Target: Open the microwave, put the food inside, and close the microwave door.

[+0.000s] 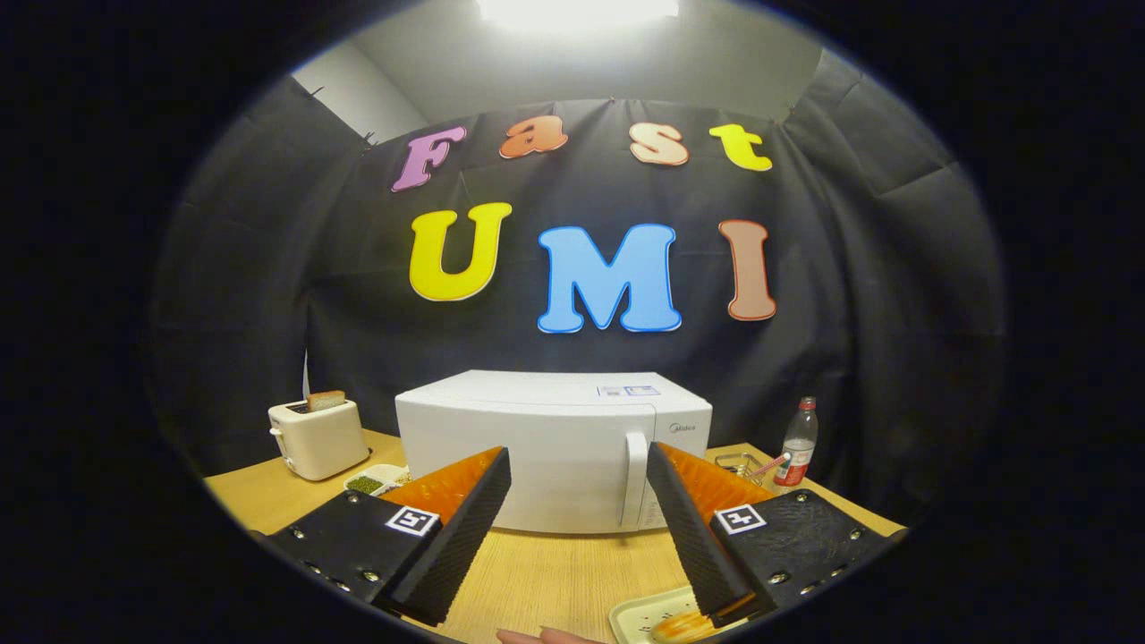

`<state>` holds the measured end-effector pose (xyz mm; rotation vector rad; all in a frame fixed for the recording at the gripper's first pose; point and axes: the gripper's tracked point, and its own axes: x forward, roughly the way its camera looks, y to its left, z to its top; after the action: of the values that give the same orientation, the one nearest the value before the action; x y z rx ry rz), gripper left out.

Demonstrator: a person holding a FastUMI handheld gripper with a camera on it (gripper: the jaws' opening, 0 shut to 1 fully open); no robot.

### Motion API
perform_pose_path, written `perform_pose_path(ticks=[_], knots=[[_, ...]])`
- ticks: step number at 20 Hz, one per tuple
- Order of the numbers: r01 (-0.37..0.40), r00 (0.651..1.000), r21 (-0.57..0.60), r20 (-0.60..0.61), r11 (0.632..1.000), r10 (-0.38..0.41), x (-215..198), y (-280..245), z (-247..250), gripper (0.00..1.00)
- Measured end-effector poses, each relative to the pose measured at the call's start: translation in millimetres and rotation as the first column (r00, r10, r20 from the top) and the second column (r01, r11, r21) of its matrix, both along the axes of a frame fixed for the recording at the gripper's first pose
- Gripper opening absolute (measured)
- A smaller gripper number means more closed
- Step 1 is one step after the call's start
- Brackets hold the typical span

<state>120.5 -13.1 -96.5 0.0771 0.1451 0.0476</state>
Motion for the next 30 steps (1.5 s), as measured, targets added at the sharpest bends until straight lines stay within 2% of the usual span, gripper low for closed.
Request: perform_pose_path(ticks=[2,6,9,14,17,22,23,26,28,29,30], knots=[[-0.017,0.999,-0.010,-0.028,1.000,0.017,11,-2,-13,0.97],[0.031,0.998,-0.055,-0.044,0.998,-0.033,37,-23,-32,0.96],[0.027,0.996,-0.010,-0.088,1.000,-0.027,60,-27,-52,0.96],[0.082,0.990,0.023,-0.118,0.996,-0.079,99,-45,-77,0.96],[0.087,0.985,0.009,-0.152,0.996,-0.084,117,-49,-95,0.96],[0.100,0.986,0.023,-0.136,0.995,-0.096,141,-55,-108,0.95],[0.096,0.987,0.029,-0.135,0.995,-0.091,144,-54,-109,0.87],[0.066,0.990,0.046,-0.129,0.997,-0.060,151,-47,-116,0.84],[0.096,0.988,0.025,-0.127,0.995,-0.092,154,-52,-116,0.63],[0.143,0.982,-0.005,-0.125,0.990,-0.143,151,-63,-115,0.54],[0.149,0.980,0.011,-0.135,0.989,-0.146,142,-60,-111,0.41]])
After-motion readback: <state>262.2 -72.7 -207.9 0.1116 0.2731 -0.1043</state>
